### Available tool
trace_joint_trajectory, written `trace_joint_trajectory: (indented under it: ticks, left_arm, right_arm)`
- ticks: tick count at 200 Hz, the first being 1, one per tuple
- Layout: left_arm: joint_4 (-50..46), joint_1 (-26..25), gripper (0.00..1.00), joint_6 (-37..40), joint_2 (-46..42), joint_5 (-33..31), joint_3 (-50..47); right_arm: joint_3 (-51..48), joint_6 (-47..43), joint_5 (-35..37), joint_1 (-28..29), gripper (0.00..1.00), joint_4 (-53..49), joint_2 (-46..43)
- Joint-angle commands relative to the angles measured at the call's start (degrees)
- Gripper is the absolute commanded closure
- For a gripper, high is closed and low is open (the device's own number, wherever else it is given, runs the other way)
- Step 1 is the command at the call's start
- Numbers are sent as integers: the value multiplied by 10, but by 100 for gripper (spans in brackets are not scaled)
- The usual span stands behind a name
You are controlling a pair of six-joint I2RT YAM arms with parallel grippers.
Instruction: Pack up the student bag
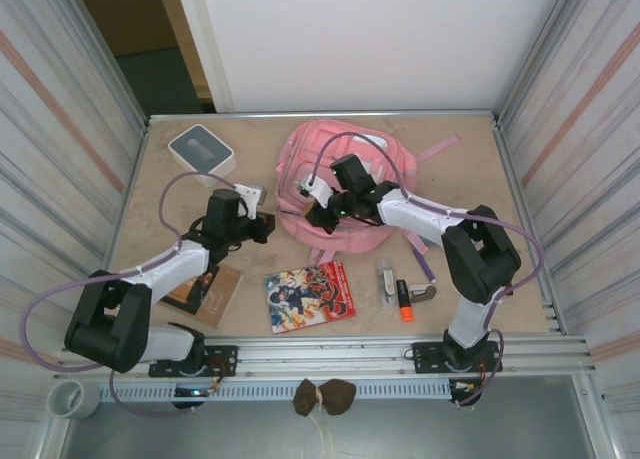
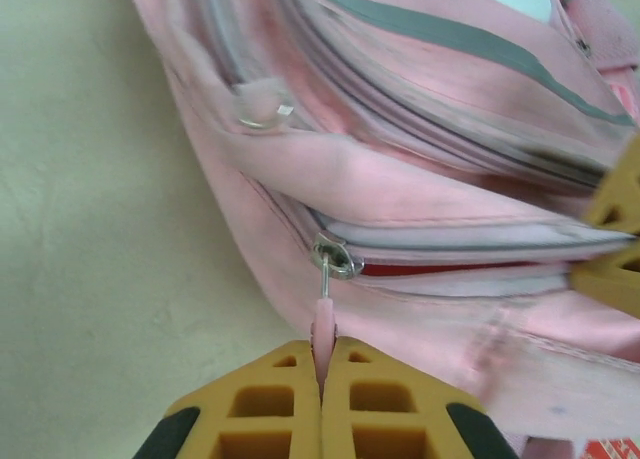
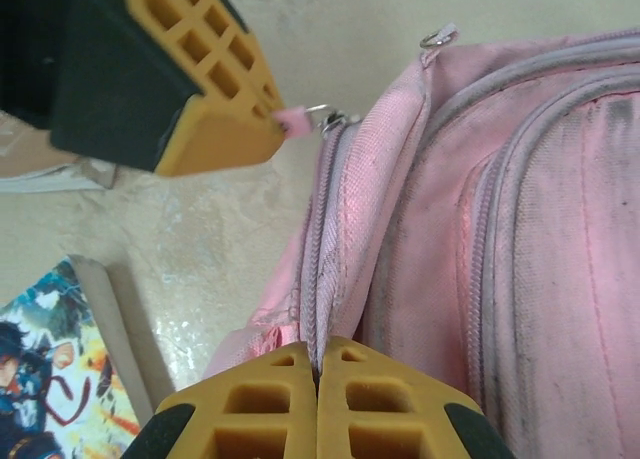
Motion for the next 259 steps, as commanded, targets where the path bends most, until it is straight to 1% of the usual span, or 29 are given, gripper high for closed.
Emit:
trace_joint_trajectory:
  ticks: [1,29,47,66,86,93,104,113,124,136,160,185,208,220,226,243,259]
  left_arm:
    - [-5,36,100,-16,-15,-70,5]
    - [-5,49,100,-17,-3,-73,17]
    - [-3,47,100,-10,9,-49,26]
    - [17,25,100,1,12,-30,23]
    - [34,-1,100,1,13,-1,19]
    - [36,-9,100,-1,13,5,20]
    - [39,-19,100,-3,12,17,22]
    - [41,-28,100,-6,11,25,23]
    - [41,-40,100,-7,9,34,27]
    - [37,-53,100,-6,4,38,31]
    - [33,-73,100,-7,-3,42,36]
    - [26,-85,100,-5,-4,40,40]
    - [24,-88,100,-5,-8,35,36]
    - [17,-88,100,-2,-12,29,36]
    - [13,-88,100,0,-15,24,35]
    - [6,-86,100,8,-22,6,32]
    - [1,-76,100,11,-25,-11,29]
  right_arm:
    - [-2,-32,1,-27,100,-58,-45]
    - [4,-65,3,-44,100,-107,-69]
    - [6,-83,10,-56,100,-137,-81]
    - [2,-91,25,-68,100,-158,-91]
    - [-10,-83,31,-74,97,-149,-96]
    - [-13,-74,28,-72,94,-141,-94]
    - [-15,-58,26,-64,85,-123,-93]
    - [-18,-42,23,-55,82,-102,-92]
    - [-21,-27,14,-44,72,-82,-88]
    - [-21,-11,15,-30,64,-60,-84]
    - [-16,11,14,-8,56,-24,-65]
    - [0,15,22,14,52,-15,-36]
    - [14,14,33,20,54,-15,-11]
    - [16,12,45,20,60,-19,-4]
    - [14,12,49,19,65,-20,-4]
    - [4,11,59,16,86,-21,-14]
    - [-10,9,60,10,97,-20,-34]
